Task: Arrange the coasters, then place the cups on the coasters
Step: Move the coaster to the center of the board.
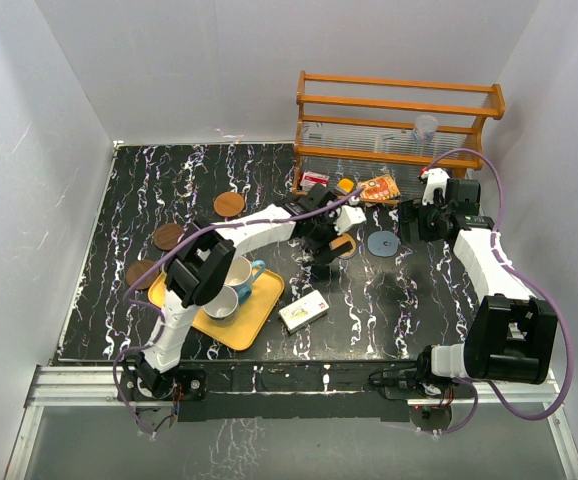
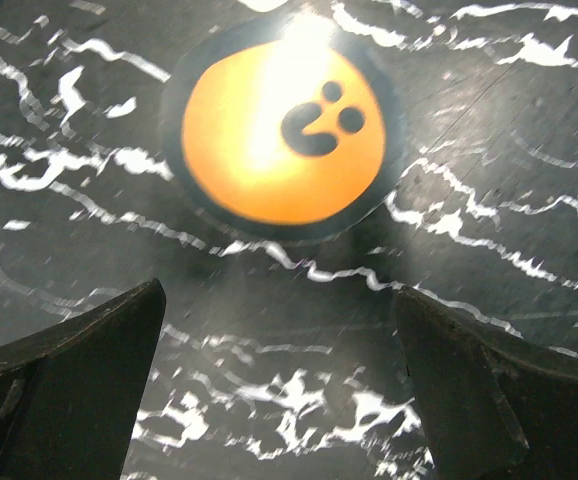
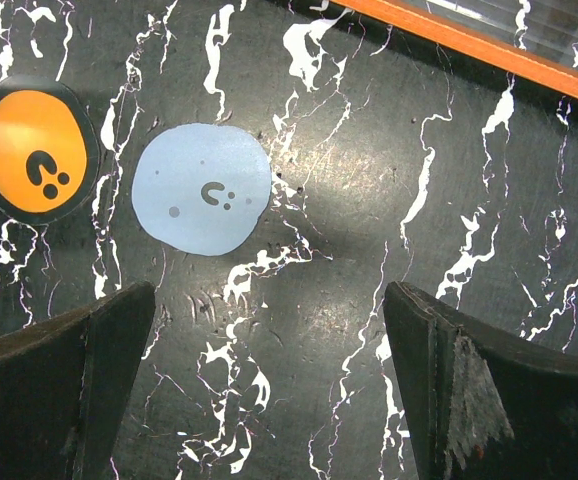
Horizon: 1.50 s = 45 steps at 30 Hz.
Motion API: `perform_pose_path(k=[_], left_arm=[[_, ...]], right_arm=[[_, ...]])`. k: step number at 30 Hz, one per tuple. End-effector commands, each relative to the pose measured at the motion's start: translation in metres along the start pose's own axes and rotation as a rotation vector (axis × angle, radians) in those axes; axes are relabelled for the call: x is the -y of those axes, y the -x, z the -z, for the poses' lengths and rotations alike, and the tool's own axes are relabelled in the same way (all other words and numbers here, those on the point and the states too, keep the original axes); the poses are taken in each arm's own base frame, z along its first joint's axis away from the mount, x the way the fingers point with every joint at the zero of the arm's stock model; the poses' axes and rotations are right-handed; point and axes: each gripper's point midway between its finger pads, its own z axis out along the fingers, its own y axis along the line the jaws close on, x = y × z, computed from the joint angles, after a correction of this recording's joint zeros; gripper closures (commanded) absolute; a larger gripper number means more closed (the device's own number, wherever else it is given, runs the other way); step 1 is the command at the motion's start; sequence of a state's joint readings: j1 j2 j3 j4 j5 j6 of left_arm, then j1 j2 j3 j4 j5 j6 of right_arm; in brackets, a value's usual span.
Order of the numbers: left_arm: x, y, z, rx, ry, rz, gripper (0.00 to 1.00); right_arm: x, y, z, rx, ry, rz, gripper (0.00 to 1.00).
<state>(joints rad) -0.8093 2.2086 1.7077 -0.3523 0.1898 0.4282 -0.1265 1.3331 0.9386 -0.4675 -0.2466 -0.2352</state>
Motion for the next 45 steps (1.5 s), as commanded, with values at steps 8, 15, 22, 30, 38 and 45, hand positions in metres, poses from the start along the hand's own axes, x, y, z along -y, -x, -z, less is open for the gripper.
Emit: perform_pose_path(k=[8,15,22,30,38,45], left_arm=[[-0.055,-0.012,0.074,0.069,0.049,0.147,0.02],[-0.103,-0.058,0.099,0.011,0.155,0.307,0.04],[-0.131,-0.111,0.114,-0.054,0.207,0.445,0.05],[-0.137,-0.148,0.123,-0.107,0.232,0.510,0.03],[-0.121,-0.149,0.117,-0.104,0.141,0.522,0.03],[-0.106,-0.155,0.110,-0.119,0.093,0.534,0.07]], right_arm=[[0.004,0.015,-0.001,0.049,-0.006,0.013,0.02],[0.004,0.015,0.000,0.050,-0.002,0.016,0.02],[0.003,0.015,0.000,0.050,0.002,0.018,0.02],[0.002,0.014,-0.001,0.046,0.007,0.019,0.01],[0.002,0.014,0.000,0.048,0.008,0.019,0.02],[0.002,0.014,-0.001,0.047,0.010,0.021,0.02]])
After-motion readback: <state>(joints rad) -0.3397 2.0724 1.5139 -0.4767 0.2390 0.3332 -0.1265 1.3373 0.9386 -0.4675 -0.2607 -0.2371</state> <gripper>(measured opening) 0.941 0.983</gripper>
